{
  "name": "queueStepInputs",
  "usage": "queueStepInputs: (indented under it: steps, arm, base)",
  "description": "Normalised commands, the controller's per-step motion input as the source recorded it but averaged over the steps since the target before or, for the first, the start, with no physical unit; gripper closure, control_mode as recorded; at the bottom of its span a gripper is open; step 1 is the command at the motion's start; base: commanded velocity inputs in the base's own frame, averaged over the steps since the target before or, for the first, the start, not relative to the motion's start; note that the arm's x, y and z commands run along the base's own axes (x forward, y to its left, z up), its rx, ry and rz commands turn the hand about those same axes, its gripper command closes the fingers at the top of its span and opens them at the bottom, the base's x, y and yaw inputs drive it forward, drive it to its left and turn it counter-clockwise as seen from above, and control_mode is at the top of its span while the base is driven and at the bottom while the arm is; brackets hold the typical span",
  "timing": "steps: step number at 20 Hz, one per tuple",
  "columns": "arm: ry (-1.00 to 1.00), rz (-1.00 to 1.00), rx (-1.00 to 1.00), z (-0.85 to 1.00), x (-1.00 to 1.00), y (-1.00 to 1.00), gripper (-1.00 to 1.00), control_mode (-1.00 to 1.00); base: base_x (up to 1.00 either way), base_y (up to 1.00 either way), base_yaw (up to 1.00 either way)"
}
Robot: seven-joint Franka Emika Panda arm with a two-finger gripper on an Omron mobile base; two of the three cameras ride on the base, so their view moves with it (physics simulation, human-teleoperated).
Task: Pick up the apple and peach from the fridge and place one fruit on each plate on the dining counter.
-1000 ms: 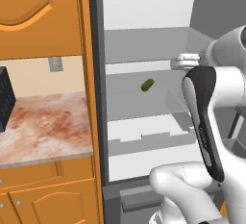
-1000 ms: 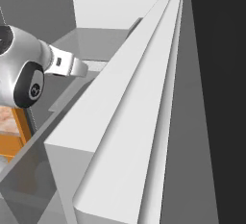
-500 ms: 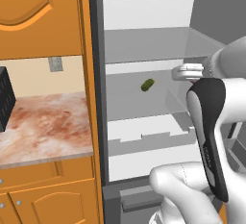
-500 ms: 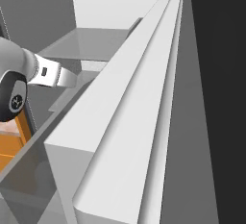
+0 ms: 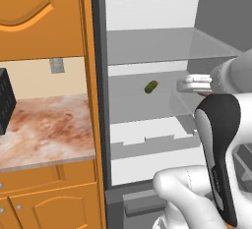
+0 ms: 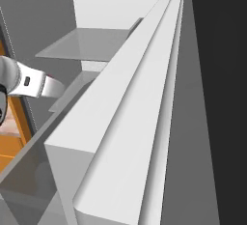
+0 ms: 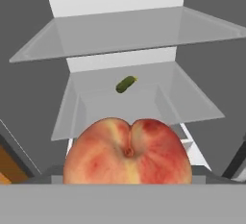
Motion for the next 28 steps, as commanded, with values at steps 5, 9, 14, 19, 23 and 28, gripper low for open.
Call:
queueStepInputs:
  steps: [5, 9, 14, 19, 23, 28]
  arm:
    - [0.0, 0.0, 0.0, -0.04, -0.2, 0.05, 1.0, 1.0]
    - [0.0, 0.0, 0.0, 0.0, 0.0, 0.0, 1.0, 1.0]
    - [0.0, 0.0, 0.0, 0.0, 0.0, 0.0, 1.0, 1.0]
    - [0.0, 0.0, 0.0, 0.0, 0.0, 0.0, 1.0, 1.0]
    - [0.0, 0.0, 0.0, 0.0, 0.0, 0.0, 1.0, 1.0]
    - [0.0, 0.0, 0.0, 0.0, 0.0, 0.0, 1.0, 1.0]
  base:
    - [-0.37, 0.12, 0.0]
    - [-0.7, 0.36, -0.05]
    - [-0.69, 0.46, -0.14]
    - [-0.63, 0.51, -0.23]
    - [-0.72, 0.56, -0.28]
    - [-0.73, 0.49, -0.34]
